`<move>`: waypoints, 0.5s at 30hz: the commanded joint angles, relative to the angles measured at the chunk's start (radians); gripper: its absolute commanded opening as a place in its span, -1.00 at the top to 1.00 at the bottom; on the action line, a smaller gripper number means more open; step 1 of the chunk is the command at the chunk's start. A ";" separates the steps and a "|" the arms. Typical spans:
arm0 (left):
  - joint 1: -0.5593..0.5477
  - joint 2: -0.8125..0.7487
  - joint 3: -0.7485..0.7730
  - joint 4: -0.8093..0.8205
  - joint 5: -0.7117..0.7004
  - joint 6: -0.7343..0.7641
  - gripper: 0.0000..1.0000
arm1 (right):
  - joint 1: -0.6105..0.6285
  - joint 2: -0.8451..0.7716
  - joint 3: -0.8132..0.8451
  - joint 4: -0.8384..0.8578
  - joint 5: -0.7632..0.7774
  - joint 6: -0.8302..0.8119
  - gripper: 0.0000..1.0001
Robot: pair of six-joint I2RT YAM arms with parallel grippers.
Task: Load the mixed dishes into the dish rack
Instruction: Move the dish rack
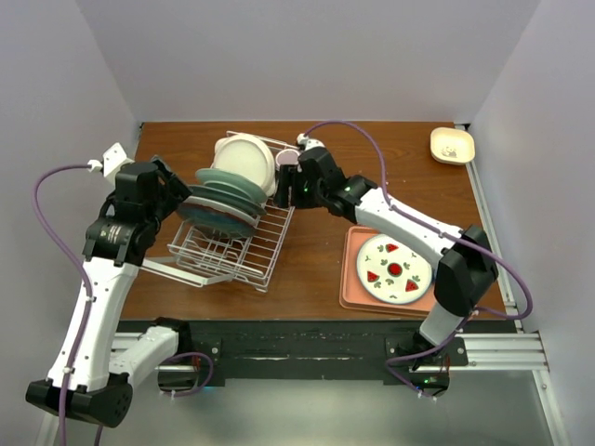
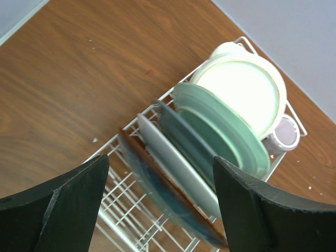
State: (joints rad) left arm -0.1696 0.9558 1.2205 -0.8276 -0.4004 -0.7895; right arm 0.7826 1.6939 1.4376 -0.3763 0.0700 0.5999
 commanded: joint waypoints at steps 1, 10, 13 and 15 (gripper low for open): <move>0.007 -0.048 0.048 -0.113 -0.089 -0.004 -0.70 | -0.132 0.010 0.084 0.020 0.042 -0.040 -0.29; 0.007 -0.080 0.007 -0.268 -0.132 -0.056 -0.71 | -0.282 0.283 0.372 0.002 -0.009 -0.189 -0.21; 0.007 -0.088 0.034 -0.350 -0.159 -0.074 -0.71 | -0.296 0.361 0.444 -0.004 -0.035 -0.198 -0.18; 0.007 -0.094 0.060 -0.431 -0.190 -0.091 -0.71 | -0.299 0.406 0.483 0.004 -0.044 -0.210 -0.15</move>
State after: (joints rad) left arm -0.1696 0.8818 1.2259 -1.1065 -0.5095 -0.8310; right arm 0.4801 2.0575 1.8332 -0.3710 0.0723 0.4480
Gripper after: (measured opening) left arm 0.853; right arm 0.590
